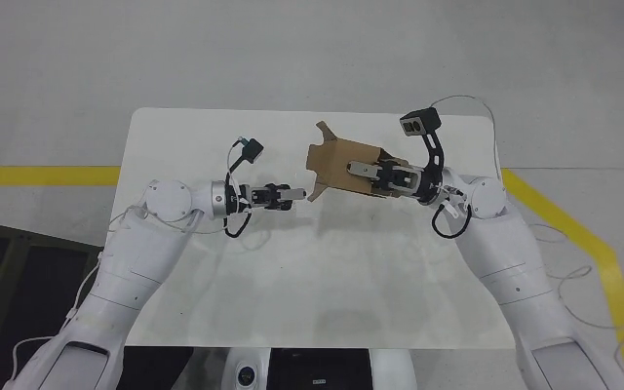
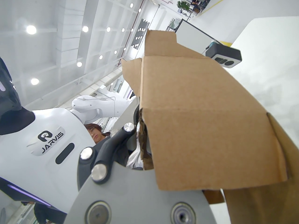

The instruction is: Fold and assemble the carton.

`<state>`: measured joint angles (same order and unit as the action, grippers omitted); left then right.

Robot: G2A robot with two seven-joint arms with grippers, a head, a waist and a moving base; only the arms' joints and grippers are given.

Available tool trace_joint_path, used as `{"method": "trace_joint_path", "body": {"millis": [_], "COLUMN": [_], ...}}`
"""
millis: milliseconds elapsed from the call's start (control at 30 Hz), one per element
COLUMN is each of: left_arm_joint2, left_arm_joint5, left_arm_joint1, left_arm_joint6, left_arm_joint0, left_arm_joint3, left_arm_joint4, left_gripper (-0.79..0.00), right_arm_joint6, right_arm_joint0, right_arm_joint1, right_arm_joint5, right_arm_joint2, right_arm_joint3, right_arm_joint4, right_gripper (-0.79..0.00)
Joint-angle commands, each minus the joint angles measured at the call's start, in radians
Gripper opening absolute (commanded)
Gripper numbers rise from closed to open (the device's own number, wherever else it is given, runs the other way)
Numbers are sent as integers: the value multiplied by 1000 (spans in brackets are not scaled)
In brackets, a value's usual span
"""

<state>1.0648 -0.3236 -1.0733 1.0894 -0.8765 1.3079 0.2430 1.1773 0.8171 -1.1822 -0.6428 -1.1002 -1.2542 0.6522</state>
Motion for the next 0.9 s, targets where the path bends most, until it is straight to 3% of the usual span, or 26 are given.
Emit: {"method": "trace_joint_path", "body": {"millis": [0, 400, 867], "left_arm_joint2": [-13, -12, 34], "left_arm_joint5": [1, 5, 6], "left_arm_joint1": [-2, -3, 4], "left_arm_joint6": [1, 56, 58], "left_arm_joint0": [-1, -8, -19], "left_arm_joint3": [11, 50, 56], "left_arm_joint4": [-14, 70, 132], "left_gripper": [0, 0, 0], "right_arm_joint6": [-13, -63, 10], "right_arm_joint0": [7, 13, -21], "right_arm_joint1": [1, -1, -13], "right_arm_joint5": [-13, -7, 49], "right_arm_joint2": [-7, -3, 52], "right_arm_joint3": [-1, 1, 20], "right_arm_joint4": [-11, -88, -75], "right_gripper": [-785, -785, -785]}}
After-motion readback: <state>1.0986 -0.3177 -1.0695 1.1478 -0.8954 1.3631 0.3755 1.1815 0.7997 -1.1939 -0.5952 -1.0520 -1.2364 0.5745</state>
